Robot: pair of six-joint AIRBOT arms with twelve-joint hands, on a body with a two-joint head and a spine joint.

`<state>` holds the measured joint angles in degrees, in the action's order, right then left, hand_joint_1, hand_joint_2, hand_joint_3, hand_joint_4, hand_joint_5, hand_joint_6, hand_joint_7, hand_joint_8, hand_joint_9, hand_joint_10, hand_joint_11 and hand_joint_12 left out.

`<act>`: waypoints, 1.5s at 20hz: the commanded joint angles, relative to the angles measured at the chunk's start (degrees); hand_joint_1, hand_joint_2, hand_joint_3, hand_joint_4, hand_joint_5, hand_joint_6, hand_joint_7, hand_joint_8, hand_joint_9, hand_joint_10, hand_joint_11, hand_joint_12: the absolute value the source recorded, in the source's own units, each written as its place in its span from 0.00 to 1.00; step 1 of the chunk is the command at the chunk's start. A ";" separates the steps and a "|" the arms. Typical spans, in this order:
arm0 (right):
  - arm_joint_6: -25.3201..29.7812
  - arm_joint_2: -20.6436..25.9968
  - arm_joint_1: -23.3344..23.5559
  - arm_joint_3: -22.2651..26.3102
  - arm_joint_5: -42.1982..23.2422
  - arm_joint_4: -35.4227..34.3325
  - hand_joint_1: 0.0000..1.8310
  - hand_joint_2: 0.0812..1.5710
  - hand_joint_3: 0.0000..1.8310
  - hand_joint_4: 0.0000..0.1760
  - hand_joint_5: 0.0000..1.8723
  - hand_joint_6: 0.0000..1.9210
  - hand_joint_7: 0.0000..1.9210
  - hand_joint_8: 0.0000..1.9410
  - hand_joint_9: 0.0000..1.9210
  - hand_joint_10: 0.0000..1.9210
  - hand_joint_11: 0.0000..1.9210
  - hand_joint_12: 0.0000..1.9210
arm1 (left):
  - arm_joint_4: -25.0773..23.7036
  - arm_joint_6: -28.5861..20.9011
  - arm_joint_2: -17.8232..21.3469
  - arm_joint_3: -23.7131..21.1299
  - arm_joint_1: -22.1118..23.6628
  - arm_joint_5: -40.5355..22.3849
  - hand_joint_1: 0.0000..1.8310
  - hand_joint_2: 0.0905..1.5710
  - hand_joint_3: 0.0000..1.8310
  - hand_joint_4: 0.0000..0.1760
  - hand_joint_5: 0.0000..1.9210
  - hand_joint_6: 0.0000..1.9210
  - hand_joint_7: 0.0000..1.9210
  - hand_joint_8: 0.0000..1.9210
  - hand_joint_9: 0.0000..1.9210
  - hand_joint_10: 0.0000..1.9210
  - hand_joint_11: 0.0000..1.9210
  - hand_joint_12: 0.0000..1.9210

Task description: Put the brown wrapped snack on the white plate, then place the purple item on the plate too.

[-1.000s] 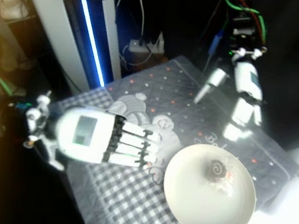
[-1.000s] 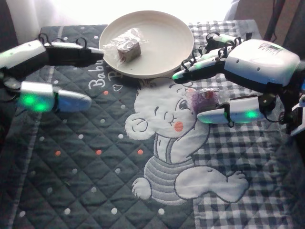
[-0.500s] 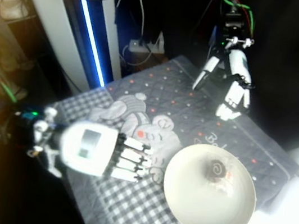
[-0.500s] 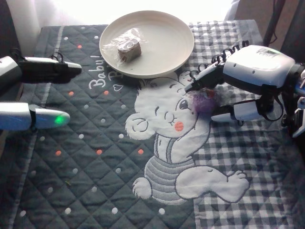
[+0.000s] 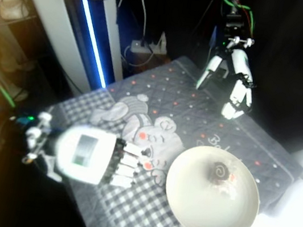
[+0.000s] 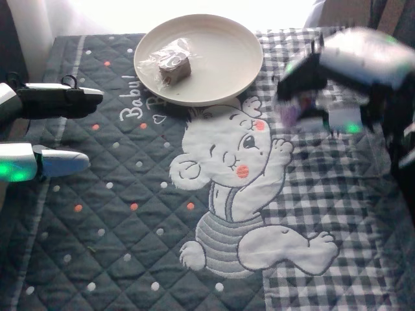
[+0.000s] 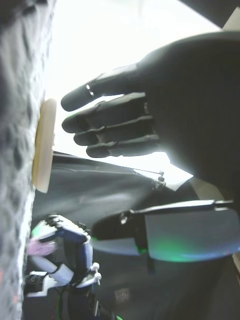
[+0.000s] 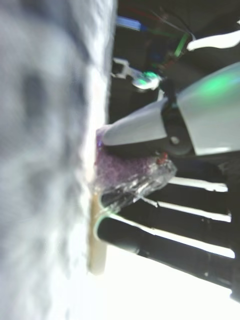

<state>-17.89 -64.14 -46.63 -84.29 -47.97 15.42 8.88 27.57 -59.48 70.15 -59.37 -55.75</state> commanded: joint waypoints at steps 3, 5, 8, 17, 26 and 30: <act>-0.69 -2.43 6.33 -2.84 -5.50 -2.11 0.76 0.65 0.00 0.00 0.52 0.51 0.62 0.26 0.56 0.52 0.38 0.57 | 0.68 -0.91 0.11 -0.44 0.15 -7.63 0.50 0.58 0.00 0.00 0.29 0.00 0.32 0.00 0.31 0.00 0.08 0.50; -0.97 -5.27 9.60 -5.82 -3.63 -1.81 0.76 0.65 0.00 0.00 0.54 0.49 0.63 0.28 0.54 0.53 0.24 0.59 | 0.29 -0.95 0.11 -0.43 0.27 -6.94 0.50 0.58 0.00 0.00 0.30 0.01 0.32 0.00 0.31 0.00 0.08 0.51; -2.50 -10.99 14.73 -11.03 3.54 -0.87 0.76 0.64 0.00 0.00 0.55 0.48 0.65 0.27 0.54 0.49 0.27 0.60 | -0.36 -0.94 0.07 -0.31 0.79 -6.87 0.51 0.57 0.00 0.00 0.30 0.00 0.32 0.00 0.31 0.00 0.07 0.52; -2.40 -15.90 16.20 -15.70 10.30 0.02 0.39 0.53 0.00 0.65 0.00 0.00 0.03 0.00 0.08 0.01 0.00 0.40 | -2.91 -1.29 0.34 -0.34 2.59 -7.61 0.50 0.57 0.00 0.00 0.30 0.00 0.32 0.00 0.32 0.00 0.07 0.53; -1.67 -6.13 16.13 -4.19 -1.29 -1.95 0.40 0.54 0.00 0.77 0.00 0.00 0.01 0.00 0.00 0.00 0.01 0.38 | -2.44 -0.06 7.93 -4.74 1.08 -16.28 0.46 0.60 0.00 0.00 0.31 0.00 0.34 0.00 0.33 0.00 0.08 0.58; -3.57 0.68 12.20 3.52 -12.53 -6.41 0.37 0.52 0.00 0.97 0.00 0.00 0.03 0.01 0.00 0.00 0.00 0.00 | 2.98 2.90 11.87 -8.79 -3.85 -28.12 0.50 0.56 0.00 0.00 0.33 0.00 0.32 0.00 0.31 0.00 0.04 0.62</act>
<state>-21.50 -62.72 -35.81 -80.38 -53.78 9.26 11.05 30.68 -47.68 61.21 -63.90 -75.50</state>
